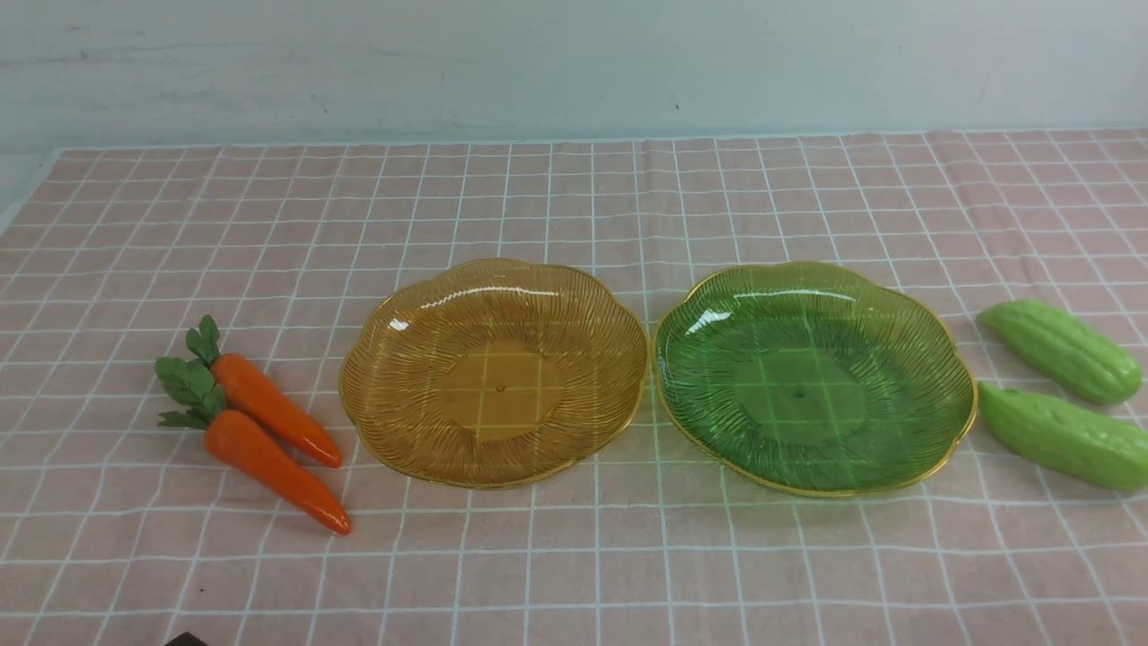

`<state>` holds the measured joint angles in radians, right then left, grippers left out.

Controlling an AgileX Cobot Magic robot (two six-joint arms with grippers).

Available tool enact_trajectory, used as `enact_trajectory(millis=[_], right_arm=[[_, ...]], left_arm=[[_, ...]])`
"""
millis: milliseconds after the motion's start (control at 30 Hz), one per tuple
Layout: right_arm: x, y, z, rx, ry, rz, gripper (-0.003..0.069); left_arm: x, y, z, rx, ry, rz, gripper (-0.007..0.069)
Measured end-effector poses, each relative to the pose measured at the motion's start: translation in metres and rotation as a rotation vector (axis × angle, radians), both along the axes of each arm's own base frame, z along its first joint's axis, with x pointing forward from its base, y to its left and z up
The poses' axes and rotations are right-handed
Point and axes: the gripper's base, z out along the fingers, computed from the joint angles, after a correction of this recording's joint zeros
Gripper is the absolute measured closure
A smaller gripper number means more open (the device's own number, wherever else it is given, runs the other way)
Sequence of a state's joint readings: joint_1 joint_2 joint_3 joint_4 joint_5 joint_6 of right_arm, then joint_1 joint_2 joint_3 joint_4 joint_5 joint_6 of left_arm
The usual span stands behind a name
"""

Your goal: Put different types of vegetables on the plate.

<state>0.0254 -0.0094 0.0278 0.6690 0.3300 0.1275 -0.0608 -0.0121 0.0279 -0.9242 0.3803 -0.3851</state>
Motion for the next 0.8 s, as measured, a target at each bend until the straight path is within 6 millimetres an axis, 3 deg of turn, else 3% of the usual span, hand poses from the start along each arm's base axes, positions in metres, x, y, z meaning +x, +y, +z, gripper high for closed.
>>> enact_trajectory(millis=[100,233,333,467,533,733,800], right_arm=[[0.0,0.001,0.002,0.121,-0.001,0.001,0.0676],[0.0,0.001,0.005,0.138,-0.02,-0.006,0.0676],[-0.002,0.001,0.024,0.058,-0.088,0.006,0.0676],[-0.011,0.002,0.089,-0.212,-0.228,0.034,0.0676],[0.0,0.006,0.104,-0.345,-0.1,0.102,0.0676],[0.034,0.007,0.101,-0.456,0.243,0.202,0.0675],[0.06,0.003,0.096,-0.469,0.432,0.205,0.0669]], left_arm=[[0.001,0.0,0.002,-0.038,-0.014,0.01,0.0628],[0.0,0.0,0.004,0.021,-0.045,-0.003,0.0628],[-0.002,-0.003,0.012,0.066,-0.066,-0.051,0.0628],[-0.004,-0.01,0.04,0.198,-0.054,-0.156,0.0628],[0.002,-0.012,0.05,0.287,0.024,-0.212,0.0628],[0.018,-0.013,0.056,0.481,0.227,-0.352,0.0628],[0.035,-0.012,0.06,0.608,0.35,-0.461,0.0627]])
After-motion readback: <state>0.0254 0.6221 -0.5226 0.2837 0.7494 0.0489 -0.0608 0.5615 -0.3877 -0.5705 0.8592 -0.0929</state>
